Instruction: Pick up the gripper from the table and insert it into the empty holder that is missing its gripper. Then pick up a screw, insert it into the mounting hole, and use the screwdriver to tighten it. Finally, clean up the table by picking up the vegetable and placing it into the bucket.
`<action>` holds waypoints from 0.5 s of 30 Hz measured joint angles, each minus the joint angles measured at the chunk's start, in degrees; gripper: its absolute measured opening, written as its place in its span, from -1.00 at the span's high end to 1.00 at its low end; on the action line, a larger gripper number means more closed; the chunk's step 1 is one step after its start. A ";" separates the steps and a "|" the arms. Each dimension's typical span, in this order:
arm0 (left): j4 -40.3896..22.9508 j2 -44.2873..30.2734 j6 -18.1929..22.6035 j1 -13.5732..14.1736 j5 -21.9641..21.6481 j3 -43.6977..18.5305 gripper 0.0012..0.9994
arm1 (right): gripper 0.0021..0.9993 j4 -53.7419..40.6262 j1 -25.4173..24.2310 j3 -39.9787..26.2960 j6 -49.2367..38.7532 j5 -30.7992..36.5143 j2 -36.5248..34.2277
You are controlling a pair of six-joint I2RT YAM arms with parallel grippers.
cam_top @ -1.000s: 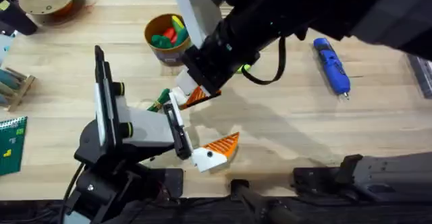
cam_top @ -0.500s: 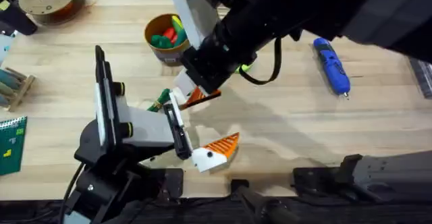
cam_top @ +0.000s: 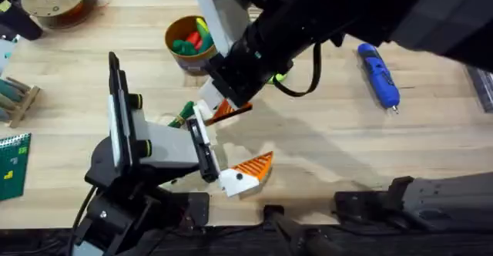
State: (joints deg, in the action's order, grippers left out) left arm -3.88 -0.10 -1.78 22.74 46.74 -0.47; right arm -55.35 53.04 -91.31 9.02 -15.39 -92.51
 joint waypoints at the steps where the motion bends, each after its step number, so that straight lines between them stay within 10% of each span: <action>1: 0.00 0.00 0.00 0.00 0.00 0.00 -0.98 | 0.99 0.04 0.04 0.00 0.00 -0.09 0.00; 15: -0.02 0.00 -0.24 0.00 0.17 0.00 -0.98 | 0.99 -0.04 0.96 0.00 0.00 0.99 -1.01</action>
State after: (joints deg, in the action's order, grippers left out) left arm -3.90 -0.10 -2.02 22.74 46.92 -0.47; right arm -55.40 54.00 -91.31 9.02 -14.39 -93.51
